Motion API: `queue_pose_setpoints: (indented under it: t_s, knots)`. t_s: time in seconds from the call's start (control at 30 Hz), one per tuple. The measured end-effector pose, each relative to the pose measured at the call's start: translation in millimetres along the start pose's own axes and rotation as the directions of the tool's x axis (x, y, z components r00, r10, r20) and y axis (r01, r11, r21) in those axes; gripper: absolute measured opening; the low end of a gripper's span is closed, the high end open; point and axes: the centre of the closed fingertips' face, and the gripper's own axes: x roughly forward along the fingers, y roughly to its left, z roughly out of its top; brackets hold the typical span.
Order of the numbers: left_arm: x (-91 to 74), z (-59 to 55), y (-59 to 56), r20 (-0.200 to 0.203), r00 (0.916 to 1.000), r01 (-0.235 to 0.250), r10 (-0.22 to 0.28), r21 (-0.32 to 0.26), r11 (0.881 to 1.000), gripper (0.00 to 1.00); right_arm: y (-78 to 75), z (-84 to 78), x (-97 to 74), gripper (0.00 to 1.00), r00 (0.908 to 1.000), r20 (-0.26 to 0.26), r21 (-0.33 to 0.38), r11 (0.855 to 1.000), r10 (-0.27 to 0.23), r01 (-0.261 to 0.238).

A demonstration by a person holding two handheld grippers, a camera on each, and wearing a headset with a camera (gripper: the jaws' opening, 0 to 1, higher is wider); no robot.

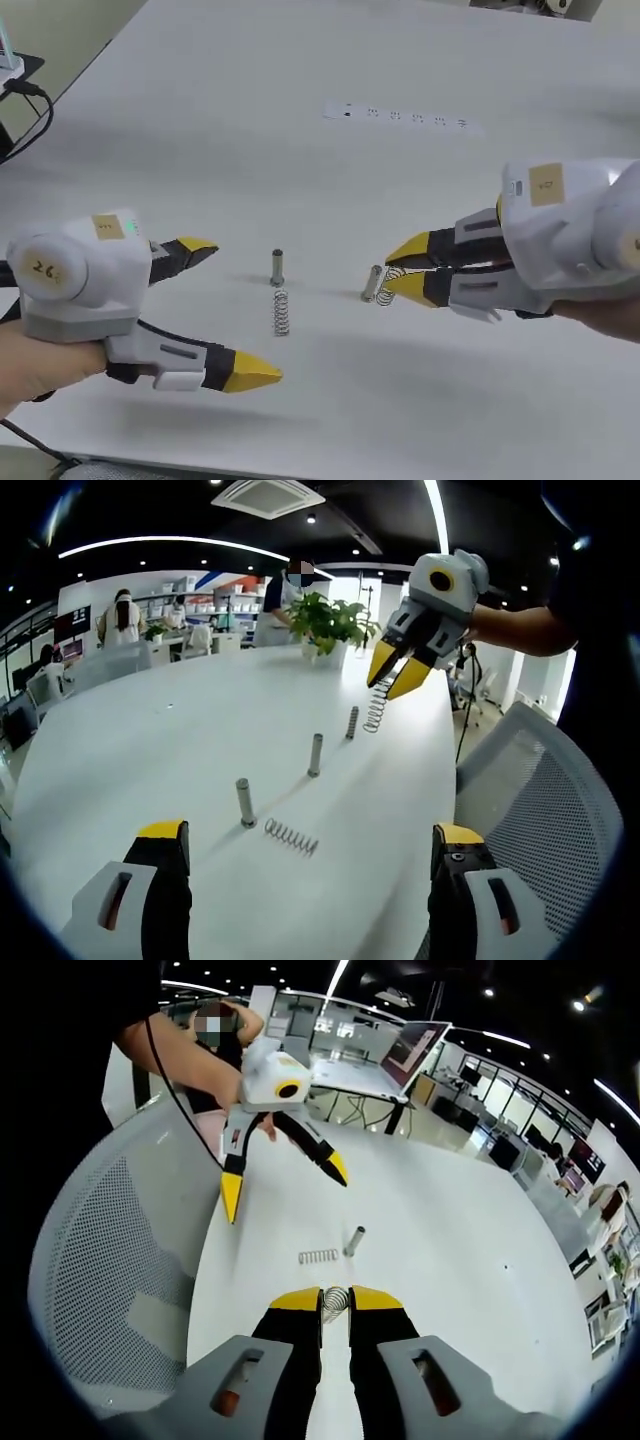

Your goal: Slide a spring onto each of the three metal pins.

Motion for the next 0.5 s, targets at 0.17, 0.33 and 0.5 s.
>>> queue_pose_setpoints:
  t_s: [0.17, 0.33, 0.5]
  knots:
    - [-1.2, -0.7, -1.3, 0.000, 1.0000, -0.003, 0.003, -0.004, 1.000, 0.98, -9.0, -5.8, 0.9, 0.06, 0.9996, -0.016, 0.001, 1.000, -0.023, 0.023]
    - [-1.9, -1.7, -2.5, -0.004, 1.0000, 0.001, -0.001, -0.002, 1.000, 0.98, -18.0, -6.8, 1.3, 0.06, 0.9991, -0.025, -0.006, 0.999, -0.035, 0.035]
    - [-2.1, -2.5, -2.2, -0.006, 1.0000, 0.000, 0.000, -0.001, 1.000, 0.98, -25.9, -6.0, 5.5, 0.06, 0.9988, -0.030, -0.015, 0.999, -0.040, 0.040]
